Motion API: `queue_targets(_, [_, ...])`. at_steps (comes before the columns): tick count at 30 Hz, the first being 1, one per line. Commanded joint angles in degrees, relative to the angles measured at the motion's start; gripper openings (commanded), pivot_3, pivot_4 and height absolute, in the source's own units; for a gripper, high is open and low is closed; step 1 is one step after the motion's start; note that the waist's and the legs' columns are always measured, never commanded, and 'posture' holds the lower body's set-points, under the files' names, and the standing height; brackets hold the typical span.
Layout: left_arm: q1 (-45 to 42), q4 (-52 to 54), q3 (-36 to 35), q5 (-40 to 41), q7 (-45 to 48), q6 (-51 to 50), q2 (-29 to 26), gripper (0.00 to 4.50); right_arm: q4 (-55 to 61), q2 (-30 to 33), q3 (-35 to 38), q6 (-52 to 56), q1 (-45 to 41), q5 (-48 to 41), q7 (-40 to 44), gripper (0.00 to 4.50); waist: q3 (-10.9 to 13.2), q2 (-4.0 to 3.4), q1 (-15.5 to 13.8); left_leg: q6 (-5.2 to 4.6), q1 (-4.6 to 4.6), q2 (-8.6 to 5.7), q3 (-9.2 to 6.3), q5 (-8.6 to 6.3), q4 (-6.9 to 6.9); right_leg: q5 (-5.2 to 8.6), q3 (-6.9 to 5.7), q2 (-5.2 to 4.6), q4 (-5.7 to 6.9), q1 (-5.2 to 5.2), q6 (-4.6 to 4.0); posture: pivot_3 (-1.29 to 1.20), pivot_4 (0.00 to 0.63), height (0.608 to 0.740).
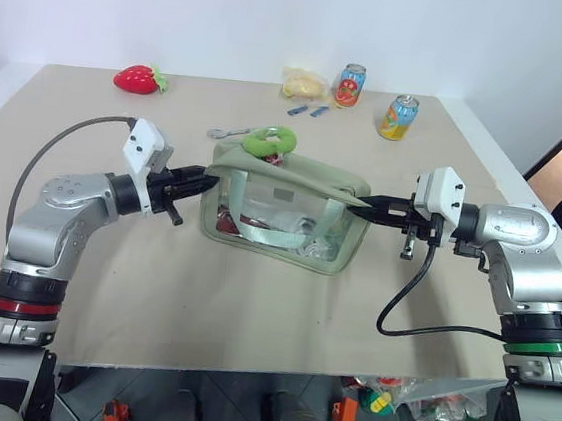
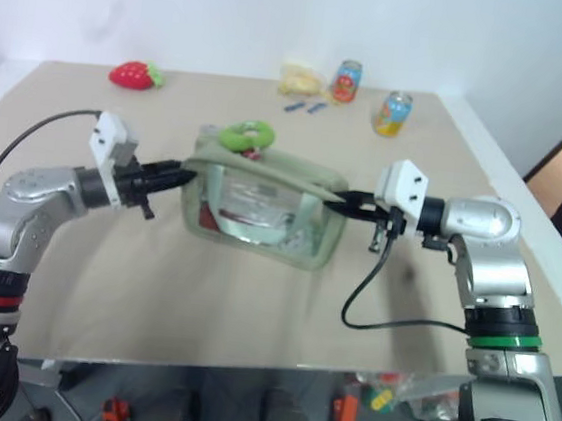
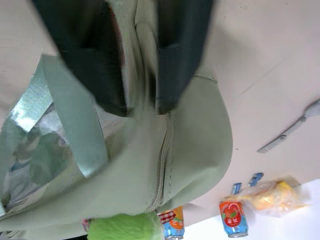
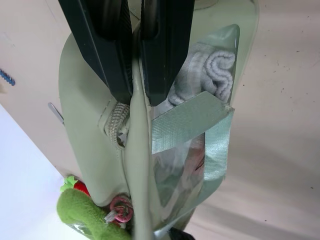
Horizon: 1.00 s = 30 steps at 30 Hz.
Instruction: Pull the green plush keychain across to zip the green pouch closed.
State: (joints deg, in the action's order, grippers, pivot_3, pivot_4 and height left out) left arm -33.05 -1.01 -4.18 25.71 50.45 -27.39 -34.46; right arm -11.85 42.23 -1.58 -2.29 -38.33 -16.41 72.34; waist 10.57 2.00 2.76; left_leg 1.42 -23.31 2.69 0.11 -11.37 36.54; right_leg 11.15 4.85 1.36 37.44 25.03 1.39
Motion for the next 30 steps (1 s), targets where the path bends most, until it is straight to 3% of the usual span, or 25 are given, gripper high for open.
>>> queue_targets(1, [-1.31, 0.15, -0.85, 0.14, -0.1, 1.08, 0.27, 0.0, 3.81, 2.12, 1.4, 5.15, 0.89, -2.3, 0.86, 0.83, 0.0, 0.0, 0.0, 0.0, 0.0, 0.0, 0.0, 0.0, 0.0, 0.01, 0.0, 0.0, 0.0, 0.0, -0.01, 0.0, 0.15, 0.74])
queue_targets(2, [-1.41, 0.23, -0.82, 0.26, -0.06, 0.95, 0.39, 0.0, 4.75, 2.34, 1.55, 6.04, 1.22, -2.72, 0.85, 1.01, 0.0, 0.0, 0.0, 0.0, 0.0, 0.0, 0.0, 0.0, 0.0, 0.01, 0.0, 0.0, 0.0, 0.0, -0.01, 0.0, 0.15, 0.74])
queue_targets(5, [-1.41, 0.79, -0.64, 0.65, 0.36, 0.25, 0.35, 0.0, 8.17, 3.5, 2.01, 8.23, 2.49, -3.61, 0.8, 2.12, 0.0, 0.0, 0.0, 0.0, -0.01, -0.01, 0.0, 0.0, 0.01, 0.0, 0.01, -0.01, 0.0, 0.0, 0.0, 0.0, 0.15, 0.74])
queue_targets(8, [-0.91, 1.81, -0.95, 2.04, 0.98, -1.28, 0.15, 0.0, 12.59, 5.51, 3.24, 16.68, 2.07, -7.21, 0.49, 3.09, 0.0, 0.0, -0.01, 0.0, -0.02, 0.0, 0.0, 0.0, 0.0, -0.01, 0.01, -0.01, 0.0, 0.01, 0.01, 0.0, 0.15, 0.74])
queue_targets(13, [0.94, 3.84, -0.66, 3.67, 2.7, -3.6, -1.08, 0.0, 16.14, 8.74, 7.69, 36.2, -5.15, -19.27, -1.32, 3.09, 0.01, -0.01, 0.0, 0.0, -0.04, -0.01, 0.0, 0.0, 0.0, 0.03, 0.01, -0.02, 0.0, 0.04, -0.04, 0.0, 0.15, 0.74])
queue_targets(16, [1.93, 4.93, -0.2, 3.89, 3.88, -4.08, -1.81, 0.0, 12.88, 6.91, 9.32, 38.42, -11.4, -20.47, -4.69, 3.09, 0.0, 0.0, 0.0, 0.0, -0.03, 0.0, 0.01, 0.0, 0.0, 0.09, 0.0, -0.01, 0.0, 0.04, -0.14, 0.0, 0.15, 0.74])
queue_targets(23, [1.78, 5.96, -0.59, 5.04, 3.64, -5.27, -1.7, 0.0, -2.33, -7.28, 3.09, 36.07, -24.73, -11.2, -17.55, 3.09, -0.01, 0.01, 0.21, -0.01, -0.02, 0.02, 0.03, 0.01, 0.0, 0.06, 0.01, 0.01, -0.01, 0.08, -0.15, 0.0, 0.15, 0.74])
queue_targets(30, [1.59, 6.19, -0.17, 4.9, 3.38, -5.23, -1.28, 0.0, -18.02, -14.71, -1.6, 28.87, -30.15, -4.03, -16.23, 3.09, 0.0, 0.0, -0.04, -0.04, -0.42, 0.02, -0.03, -0.01, -0.1, -0.01, -0.04, 0.0, -0.03, 0.33, 0.01, 0.0, 0.15, 0.74])
